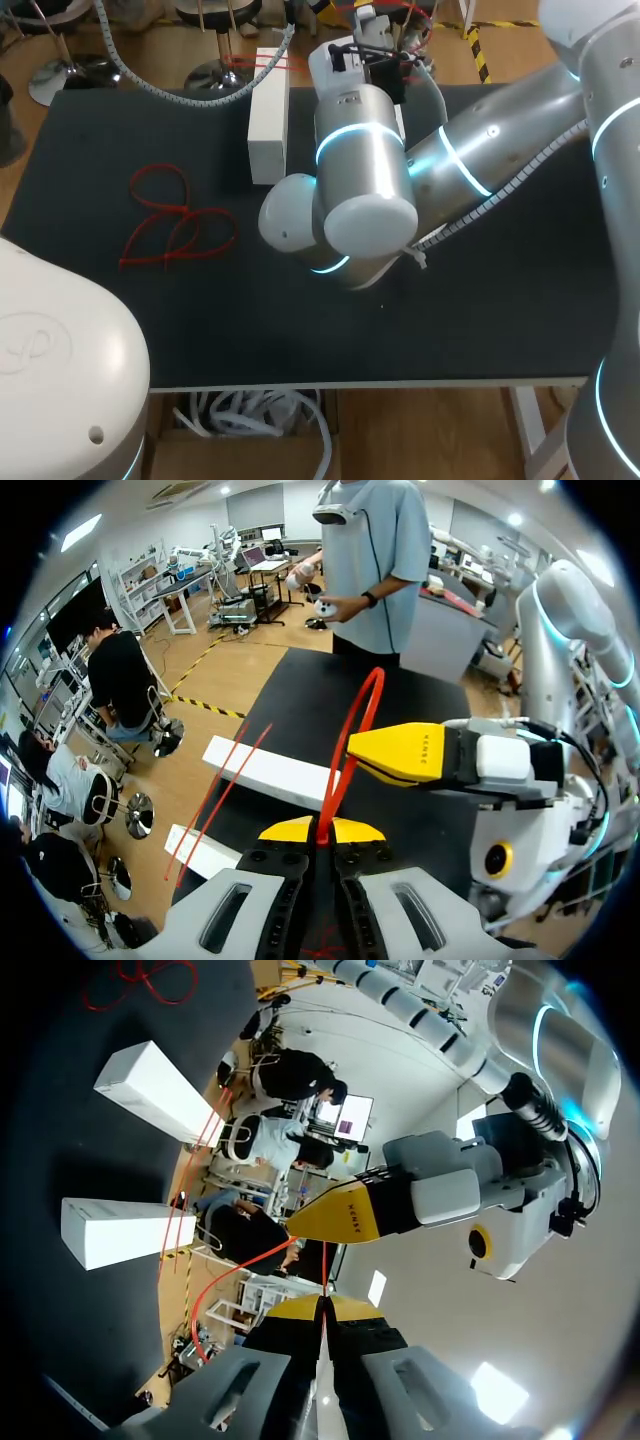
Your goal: Grab the tape and strap the tape.
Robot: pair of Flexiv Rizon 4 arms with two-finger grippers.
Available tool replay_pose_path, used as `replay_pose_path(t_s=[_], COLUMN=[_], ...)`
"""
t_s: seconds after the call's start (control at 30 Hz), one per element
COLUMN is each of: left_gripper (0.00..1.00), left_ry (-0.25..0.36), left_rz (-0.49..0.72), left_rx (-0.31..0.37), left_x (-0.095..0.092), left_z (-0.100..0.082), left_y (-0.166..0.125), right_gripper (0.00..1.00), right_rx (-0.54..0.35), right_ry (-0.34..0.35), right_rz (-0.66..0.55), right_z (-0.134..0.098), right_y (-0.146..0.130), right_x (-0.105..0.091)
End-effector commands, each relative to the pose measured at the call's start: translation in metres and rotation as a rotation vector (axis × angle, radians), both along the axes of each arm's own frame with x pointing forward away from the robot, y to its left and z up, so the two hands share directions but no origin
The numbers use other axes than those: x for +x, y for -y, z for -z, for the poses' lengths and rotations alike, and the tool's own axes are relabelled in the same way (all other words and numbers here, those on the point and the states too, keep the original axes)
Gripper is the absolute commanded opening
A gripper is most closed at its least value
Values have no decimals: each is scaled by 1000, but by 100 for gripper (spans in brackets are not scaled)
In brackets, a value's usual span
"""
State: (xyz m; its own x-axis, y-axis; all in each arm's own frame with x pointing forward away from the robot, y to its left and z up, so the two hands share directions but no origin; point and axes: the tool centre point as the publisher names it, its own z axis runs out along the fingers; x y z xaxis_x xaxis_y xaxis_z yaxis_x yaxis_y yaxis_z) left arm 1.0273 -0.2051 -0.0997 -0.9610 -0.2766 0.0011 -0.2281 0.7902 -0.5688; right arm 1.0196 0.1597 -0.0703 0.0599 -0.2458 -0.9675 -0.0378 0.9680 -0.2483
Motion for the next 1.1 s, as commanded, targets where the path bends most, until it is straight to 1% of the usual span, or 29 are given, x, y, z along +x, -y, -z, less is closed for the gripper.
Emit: replay_pose_path(t_s=[0.03,0.67,0.97,1.1], left_gripper=[0,0,0,0], left_ry=[-2,-2,-2,-2], left_rz=[0,0,0,0], left_rx=[3,3,3,3], left_x=[0,0,0,0], left_z=[-1,-1,-1,-1], left_y=[0,0,0,0], right_gripper=[0,0,0,0], right_rx=[-2,11,-12,-6], right_ry=[-3,2,4,-6], right_rz=[5,21,26,35], right_z=[-2,-1,2,2], right_y=[-2,-21,-18,-24], right_x=[1,2,4,3])
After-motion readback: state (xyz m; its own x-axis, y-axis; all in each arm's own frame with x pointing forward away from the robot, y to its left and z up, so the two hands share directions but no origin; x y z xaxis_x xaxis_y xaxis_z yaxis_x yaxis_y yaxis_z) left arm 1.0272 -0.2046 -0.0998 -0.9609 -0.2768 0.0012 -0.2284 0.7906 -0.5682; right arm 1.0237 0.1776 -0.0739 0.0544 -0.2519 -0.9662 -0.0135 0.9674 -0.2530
